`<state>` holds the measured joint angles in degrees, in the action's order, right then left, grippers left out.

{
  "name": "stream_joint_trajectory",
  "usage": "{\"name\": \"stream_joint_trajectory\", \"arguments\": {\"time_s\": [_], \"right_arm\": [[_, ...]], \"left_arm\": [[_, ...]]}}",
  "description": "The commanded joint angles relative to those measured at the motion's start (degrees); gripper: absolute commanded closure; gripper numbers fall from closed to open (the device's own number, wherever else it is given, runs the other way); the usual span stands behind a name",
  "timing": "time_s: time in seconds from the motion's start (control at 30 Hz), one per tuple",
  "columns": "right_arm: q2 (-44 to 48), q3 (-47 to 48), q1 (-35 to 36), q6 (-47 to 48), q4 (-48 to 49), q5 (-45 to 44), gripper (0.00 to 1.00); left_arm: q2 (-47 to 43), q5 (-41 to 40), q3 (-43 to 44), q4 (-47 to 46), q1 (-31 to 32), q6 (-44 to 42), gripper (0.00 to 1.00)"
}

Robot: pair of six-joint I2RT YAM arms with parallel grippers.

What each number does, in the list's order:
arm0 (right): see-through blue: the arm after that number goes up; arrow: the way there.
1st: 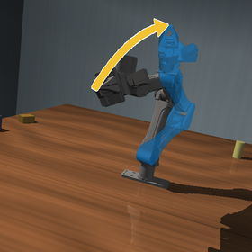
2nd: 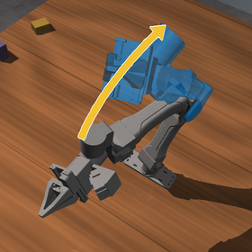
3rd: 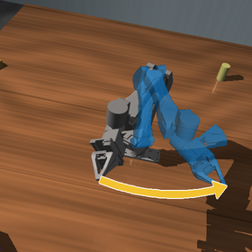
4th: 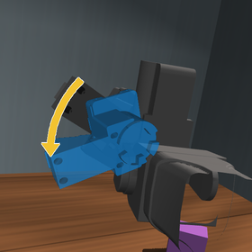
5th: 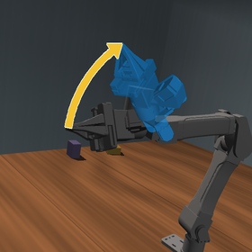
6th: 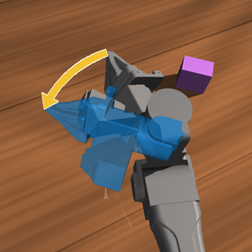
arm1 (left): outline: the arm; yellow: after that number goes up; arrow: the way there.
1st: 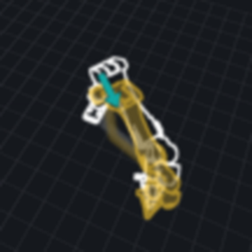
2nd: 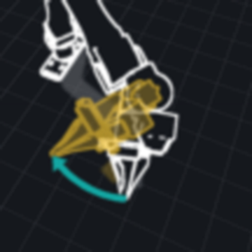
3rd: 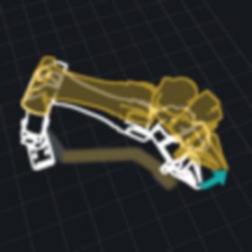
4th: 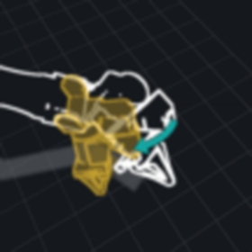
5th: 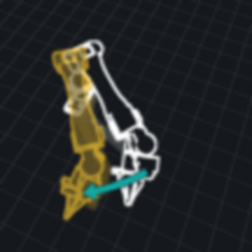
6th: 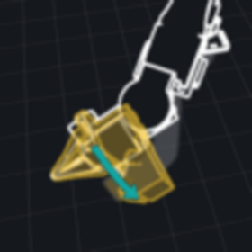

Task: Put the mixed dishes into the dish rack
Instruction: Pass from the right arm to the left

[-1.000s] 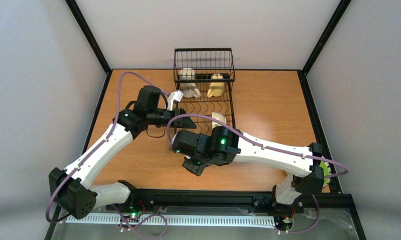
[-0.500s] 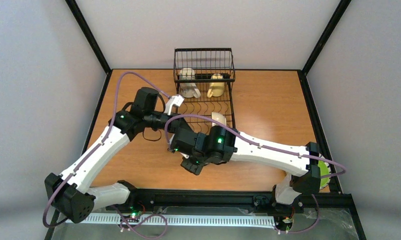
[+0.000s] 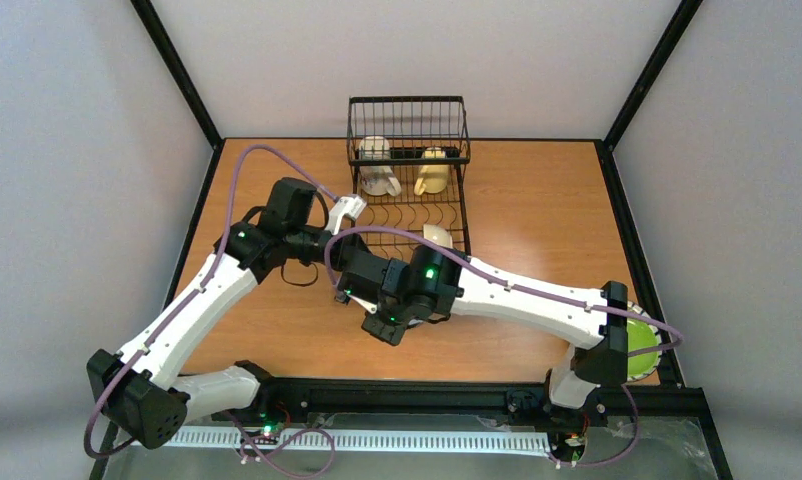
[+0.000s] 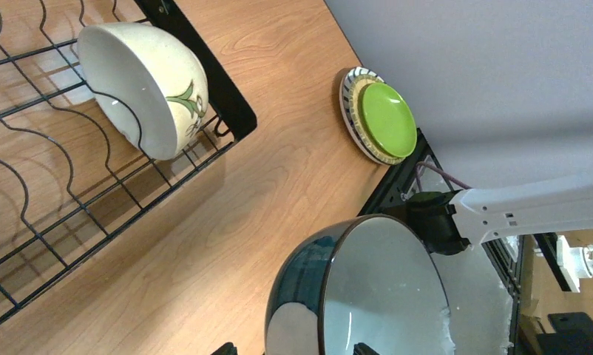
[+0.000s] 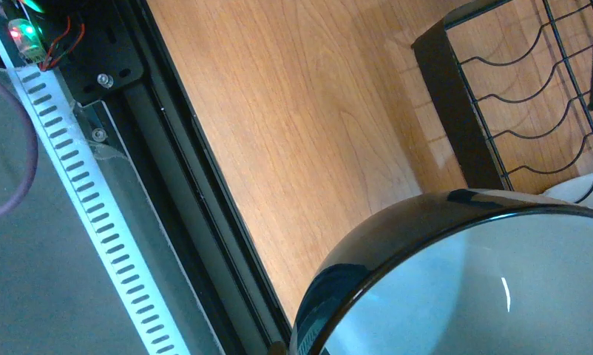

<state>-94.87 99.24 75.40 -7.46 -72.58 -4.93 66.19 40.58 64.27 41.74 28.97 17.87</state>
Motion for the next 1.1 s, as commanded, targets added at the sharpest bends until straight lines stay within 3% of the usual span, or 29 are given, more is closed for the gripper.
{"name": "stream_joint_trajectory", "arguments": {"time_s": [0.0, 0.3, 0.73, 1.07], "right_arm": [[-1.7, 3.9, -1.0, 2.4, 3.0, -0.9, 0.98], [-4.4, 9.1, -1.2, 3.4, 1.8, 0.0, 0.98], [-1.9, 8.9, -1.2, 2.7, 4.2, 0.7, 0.98], [-1.8, 9.1, -1.2, 3.7, 5.3, 0.5, 0.98]], "left_arm": [[-0.5, -0.7, 2.4, 3.0, 1.5, -2.1, 0.12], [0.2, -0.8, 1.8, 2.9, 2.4, -2.2, 0.11], [-0.4, 13.8, -1.7, -2.9, 2.4, -0.9, 0.11], [-0.7, 14.6, -2.4, -1.2, 2.4, -2.4, 0.15]]}}
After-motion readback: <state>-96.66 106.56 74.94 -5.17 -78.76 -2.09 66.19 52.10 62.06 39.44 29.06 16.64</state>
